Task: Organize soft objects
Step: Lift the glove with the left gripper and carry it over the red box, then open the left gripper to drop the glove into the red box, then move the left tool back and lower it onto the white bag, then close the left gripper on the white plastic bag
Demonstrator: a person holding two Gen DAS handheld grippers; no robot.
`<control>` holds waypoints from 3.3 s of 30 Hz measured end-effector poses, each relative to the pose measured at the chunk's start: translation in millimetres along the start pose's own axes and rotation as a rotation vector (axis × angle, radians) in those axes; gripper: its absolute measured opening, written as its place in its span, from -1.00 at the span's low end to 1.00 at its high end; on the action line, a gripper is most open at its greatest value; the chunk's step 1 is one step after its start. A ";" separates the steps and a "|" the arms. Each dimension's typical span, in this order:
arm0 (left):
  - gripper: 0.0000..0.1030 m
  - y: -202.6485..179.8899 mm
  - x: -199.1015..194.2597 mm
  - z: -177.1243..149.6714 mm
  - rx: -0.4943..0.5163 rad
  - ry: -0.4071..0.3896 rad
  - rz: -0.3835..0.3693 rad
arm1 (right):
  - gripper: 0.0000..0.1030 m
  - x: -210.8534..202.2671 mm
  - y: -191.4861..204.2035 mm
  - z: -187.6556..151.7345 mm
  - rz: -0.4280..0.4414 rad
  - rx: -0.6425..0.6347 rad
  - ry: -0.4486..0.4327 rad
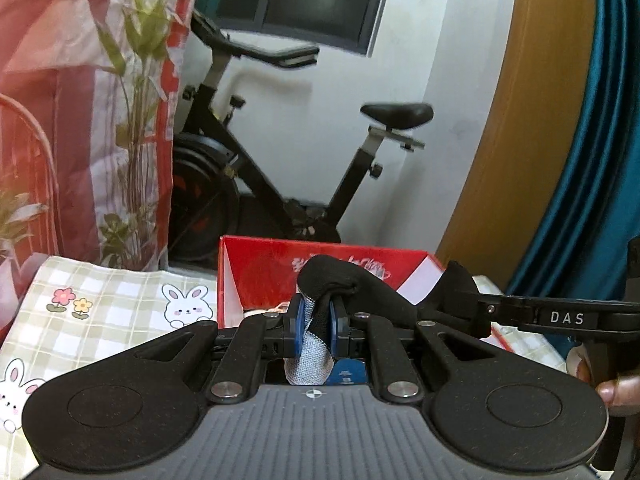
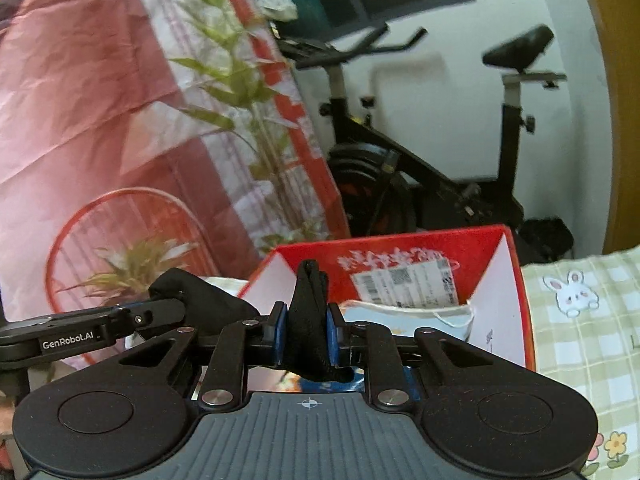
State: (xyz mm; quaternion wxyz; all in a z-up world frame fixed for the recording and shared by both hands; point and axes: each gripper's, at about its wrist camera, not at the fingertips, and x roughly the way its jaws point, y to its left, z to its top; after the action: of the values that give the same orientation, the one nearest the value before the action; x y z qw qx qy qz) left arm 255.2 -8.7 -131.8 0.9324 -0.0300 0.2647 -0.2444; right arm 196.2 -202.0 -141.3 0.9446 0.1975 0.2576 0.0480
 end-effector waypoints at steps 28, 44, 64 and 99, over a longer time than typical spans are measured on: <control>0.24 4.9 2.2 -26.7 -0.010 0.121 0.048 | -0.19 5.0 -7.1 -28.3 -0.185 -0.171 0.126; 0.24 11.6 -42.9 -96.1 -0.089 0.229 0.076 | -0.19 -26.0 41.1 -104.4 -0.091 -0.202 0.241; 0.05 25.3 -35.8 -151.1 -0.180 0.332 -0.006 | -0.15 -2.9 51.9 -156.7 -0.057 -0.121 0.341; -0.04 30.4 -28.4 -177.6 -0.259 0.318 -0.045 | -0.10 5.6 47.4 -177.2 0.014 -0.115 0.287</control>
State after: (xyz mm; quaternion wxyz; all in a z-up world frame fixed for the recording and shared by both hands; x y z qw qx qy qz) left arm 157.2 44.5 -276.3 0.8615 -0.1167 0.4370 -0.2309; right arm 112.0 -95.7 -264.9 0.9074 0.1360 0.3856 0.0971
